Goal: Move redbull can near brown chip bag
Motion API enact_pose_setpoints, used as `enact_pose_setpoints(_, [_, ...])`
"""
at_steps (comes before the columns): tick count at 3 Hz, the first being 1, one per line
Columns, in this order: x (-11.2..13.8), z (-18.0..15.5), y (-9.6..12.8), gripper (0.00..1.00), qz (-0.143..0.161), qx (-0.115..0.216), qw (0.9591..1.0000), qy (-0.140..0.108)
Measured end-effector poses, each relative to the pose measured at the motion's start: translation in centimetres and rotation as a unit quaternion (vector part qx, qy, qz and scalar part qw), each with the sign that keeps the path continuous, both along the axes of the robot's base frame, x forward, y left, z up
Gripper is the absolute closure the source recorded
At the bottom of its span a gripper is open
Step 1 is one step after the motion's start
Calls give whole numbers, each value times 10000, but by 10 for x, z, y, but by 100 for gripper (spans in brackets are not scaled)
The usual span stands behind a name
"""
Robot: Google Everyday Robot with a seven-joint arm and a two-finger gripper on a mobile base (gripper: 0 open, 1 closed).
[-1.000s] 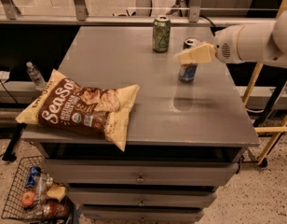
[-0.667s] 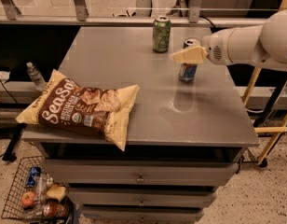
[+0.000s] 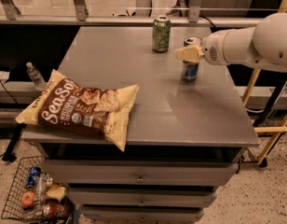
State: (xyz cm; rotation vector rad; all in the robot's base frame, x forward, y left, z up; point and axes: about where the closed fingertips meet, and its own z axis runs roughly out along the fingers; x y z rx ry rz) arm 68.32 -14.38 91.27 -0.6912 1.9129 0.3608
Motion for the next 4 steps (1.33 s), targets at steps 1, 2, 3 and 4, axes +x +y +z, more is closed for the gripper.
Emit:
enact_pose_setpoints(1, [-11,36,-7,96,10,-30,9992,-404])
enact_pose_setpoints(2, [-11,35,-5,100,19,-24,9993,-382])
enact_pose_setpoints(3, [-11,31,5,100,181,-9,9994,-307])
enact_pose_setpoints(4, [-15,51,56,100,965,65,9941,-486])
